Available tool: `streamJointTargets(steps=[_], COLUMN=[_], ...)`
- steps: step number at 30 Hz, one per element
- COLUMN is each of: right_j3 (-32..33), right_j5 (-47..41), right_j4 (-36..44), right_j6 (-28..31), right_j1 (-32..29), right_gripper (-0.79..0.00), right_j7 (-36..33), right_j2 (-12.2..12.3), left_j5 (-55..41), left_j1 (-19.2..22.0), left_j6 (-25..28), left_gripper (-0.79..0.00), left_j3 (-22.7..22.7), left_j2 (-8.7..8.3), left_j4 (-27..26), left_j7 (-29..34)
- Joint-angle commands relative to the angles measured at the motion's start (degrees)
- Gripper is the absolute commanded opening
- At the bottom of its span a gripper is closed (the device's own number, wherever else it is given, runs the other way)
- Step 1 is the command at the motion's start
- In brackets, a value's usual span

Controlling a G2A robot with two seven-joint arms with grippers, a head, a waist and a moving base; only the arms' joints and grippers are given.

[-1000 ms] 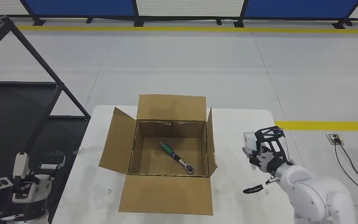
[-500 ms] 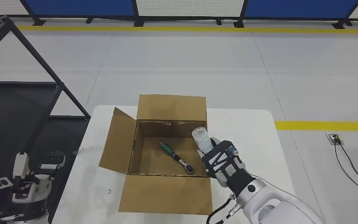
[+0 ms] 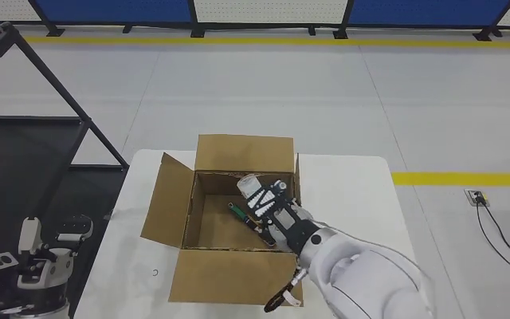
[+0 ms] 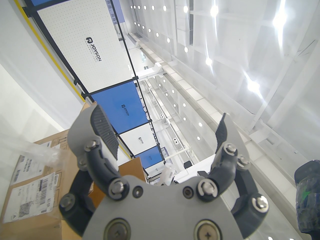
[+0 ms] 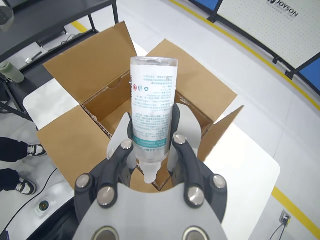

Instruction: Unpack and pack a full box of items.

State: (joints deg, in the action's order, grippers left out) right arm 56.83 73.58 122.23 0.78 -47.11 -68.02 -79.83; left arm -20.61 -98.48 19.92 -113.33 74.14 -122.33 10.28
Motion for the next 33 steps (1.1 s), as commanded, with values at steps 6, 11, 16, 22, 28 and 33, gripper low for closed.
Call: streamJointTargets(steps=[6, 11, 16, 22, 28, 33], right_j3=[-5.4, -9.5, -12.3, -15.6, -17.4, -19.1], right_j5=[-3.9, -4.9, -7.2, -9.4, -13.2, -15.3], right_j4=[-17.9, -29.1, -41.0, -54.6, -65.6, -73.4], right_j6=[-0.6, -1.5, -0.4, 1.6, 3.0, 3.8], right_j1=[10.8, 15.6, 19.6, 24.8, 29.3, 31.6], right_gripper=[-0.785, -0.785, -0.785, -0.785, -0.785, -0.785], right_j7=[-3.5, -2.9, -1.1, 0.3, 1.6, 2.7], right_j2=[-2.1, -3.8, -5.5, -7.8, -10.3, -12.3], left_j5=[0.0, 0.0, 0.0, 0.0, 0.0, 0.0], left_j1=[0.0, 0.0, 0.0, 0.0, 0.0, 0.0], left_j6=[0.0, 0.0, 0.0, 0.0, 0.0, 0.0], left_gripper=[0.0, 0.0, 0.0, 0.0, 0.0, 0.0], left_j3=[0.0, 0.0, 0.0, 0.0, 0.0, 0.0], left_j2=[0.0, 0.0, 0.0, 0.0, 0.0, 0.0], left_j4=[0.0, 0.0, 0.0, 0.0, 0.0, 0.0], left_j7=[0.0, 0.0, 0.0, 0.0, 0.0, 0.0])
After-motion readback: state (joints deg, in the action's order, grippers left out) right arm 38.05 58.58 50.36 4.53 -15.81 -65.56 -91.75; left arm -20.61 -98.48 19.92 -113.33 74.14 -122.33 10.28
